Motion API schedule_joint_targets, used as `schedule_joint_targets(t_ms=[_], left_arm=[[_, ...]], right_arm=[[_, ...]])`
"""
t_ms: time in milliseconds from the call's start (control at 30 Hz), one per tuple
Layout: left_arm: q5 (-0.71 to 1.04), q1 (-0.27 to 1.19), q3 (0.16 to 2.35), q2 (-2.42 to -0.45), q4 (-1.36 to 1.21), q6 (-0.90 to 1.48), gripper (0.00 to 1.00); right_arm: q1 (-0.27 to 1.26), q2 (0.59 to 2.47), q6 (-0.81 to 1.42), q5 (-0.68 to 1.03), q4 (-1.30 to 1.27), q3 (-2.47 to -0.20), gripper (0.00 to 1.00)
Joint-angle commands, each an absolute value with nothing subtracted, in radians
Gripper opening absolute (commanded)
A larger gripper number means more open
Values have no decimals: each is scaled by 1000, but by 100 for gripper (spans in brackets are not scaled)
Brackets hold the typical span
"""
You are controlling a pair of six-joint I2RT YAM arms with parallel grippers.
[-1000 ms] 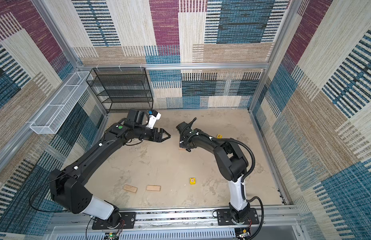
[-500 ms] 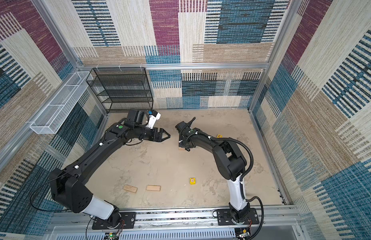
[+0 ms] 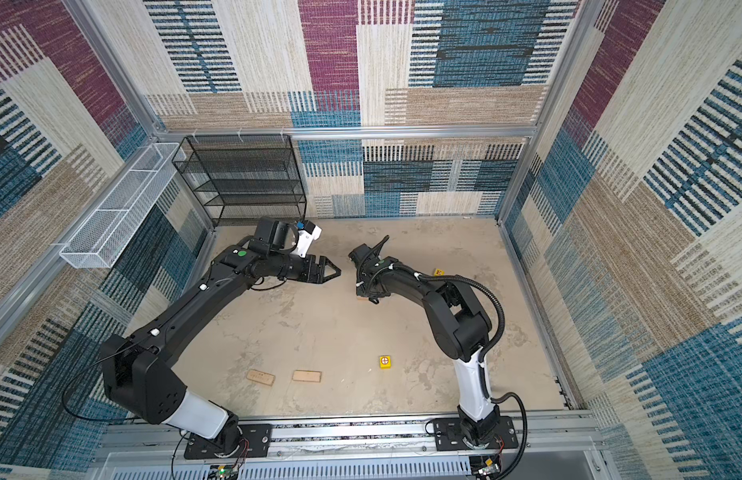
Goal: Build the wood block tower
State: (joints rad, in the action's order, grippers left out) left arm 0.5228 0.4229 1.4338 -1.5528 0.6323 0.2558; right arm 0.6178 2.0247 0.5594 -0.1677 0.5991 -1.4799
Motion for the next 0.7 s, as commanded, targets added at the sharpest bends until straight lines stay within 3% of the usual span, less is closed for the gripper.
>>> schedule_joint_targets(t_ms=[0,133,367,667], left_arm=[[537,421,1433,-1554,612,259,85],[537,419,1433,-1555,612,260,85],[538,416,1432,-1556,612,261,84],[536,413,1433,-1558,613,261,84]], right_arm=[[620,2029,568,-178,589,-1488,39],[620,2033,564,-176,589,-1489,57],[620,2029,569,-170,585,-1494,44],[620,2029,575,-166,581,-1489,40]])
